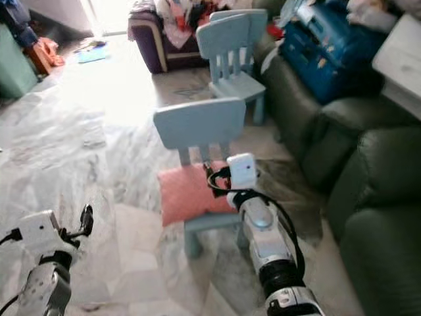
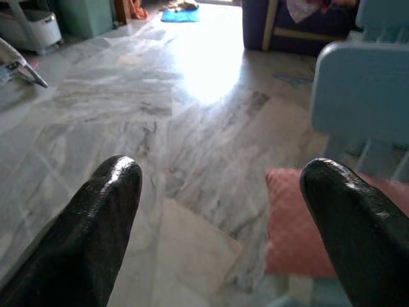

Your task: Move the pillow to the sofa

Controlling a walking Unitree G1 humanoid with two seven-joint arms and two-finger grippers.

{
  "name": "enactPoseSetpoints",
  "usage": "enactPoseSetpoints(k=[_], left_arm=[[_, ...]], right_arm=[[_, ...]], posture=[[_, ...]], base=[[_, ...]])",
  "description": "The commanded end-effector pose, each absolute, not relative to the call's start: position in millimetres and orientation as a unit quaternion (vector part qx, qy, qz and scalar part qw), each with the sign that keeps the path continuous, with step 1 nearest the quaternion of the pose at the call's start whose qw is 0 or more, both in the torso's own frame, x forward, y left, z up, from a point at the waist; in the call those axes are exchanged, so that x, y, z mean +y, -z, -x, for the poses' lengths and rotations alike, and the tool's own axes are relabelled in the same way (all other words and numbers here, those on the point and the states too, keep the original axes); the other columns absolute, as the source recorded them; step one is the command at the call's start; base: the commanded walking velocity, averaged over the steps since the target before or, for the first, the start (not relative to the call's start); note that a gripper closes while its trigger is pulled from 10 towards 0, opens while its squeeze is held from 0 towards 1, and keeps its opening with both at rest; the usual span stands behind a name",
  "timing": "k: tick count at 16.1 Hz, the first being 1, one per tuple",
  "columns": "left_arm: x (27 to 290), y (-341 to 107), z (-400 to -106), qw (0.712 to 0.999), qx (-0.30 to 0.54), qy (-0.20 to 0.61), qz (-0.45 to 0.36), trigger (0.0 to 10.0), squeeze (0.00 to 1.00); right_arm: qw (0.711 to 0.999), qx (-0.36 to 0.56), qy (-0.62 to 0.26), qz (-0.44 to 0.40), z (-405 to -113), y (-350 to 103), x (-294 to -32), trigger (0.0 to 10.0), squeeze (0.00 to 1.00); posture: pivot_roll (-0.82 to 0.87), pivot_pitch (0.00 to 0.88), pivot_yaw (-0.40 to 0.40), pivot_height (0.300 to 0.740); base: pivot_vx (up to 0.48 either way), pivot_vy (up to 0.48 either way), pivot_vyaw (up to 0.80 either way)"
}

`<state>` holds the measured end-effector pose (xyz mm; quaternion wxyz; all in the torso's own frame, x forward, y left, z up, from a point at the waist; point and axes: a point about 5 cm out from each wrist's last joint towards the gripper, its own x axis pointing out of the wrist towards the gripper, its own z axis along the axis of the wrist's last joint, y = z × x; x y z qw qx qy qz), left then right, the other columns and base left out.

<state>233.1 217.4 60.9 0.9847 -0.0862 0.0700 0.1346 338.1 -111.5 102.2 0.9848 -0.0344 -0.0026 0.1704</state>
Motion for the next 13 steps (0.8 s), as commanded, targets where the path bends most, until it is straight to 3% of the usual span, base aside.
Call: enactPoseSetpoints(k=[1, 8, 13], left_arm=[[217.0, -58.8, -229.7, 0.983, 0.072, -0.141, 0.092, 10.0, 0.0], [216.3, -59.9, -230.6, 0.983, 0.071, -0.142, 0.087, 10.0, 0.0], [217.5, -60.6, -231.4, 0.983, 0.072, -0.142, 0.087, 10.0, 0.0]], right_arm=[[0.986, -0.002, -0.161, 0.038, -337.9, -102.0, -118.5, 10.0, 0.0], [0.986, -0.002, -0.162, 0.037, -337.9, -102.3, -116.4, 10.0, 0.0], [0.986, -0.002, -0.163, 0.037, -338.1, -102.3, -115.8, 10.0, 0.0]], posture=[[-0.12, 0.093, 0.079, 0.74], [-0.12, 0.095, 0.078, 0.74], [-0.12, 0.094, 0.079, 0.74]], base=[[0.0, 0.0, 0.0], [0.0, 0.0, 0.0], [0.0, -0.278, 0.0]])
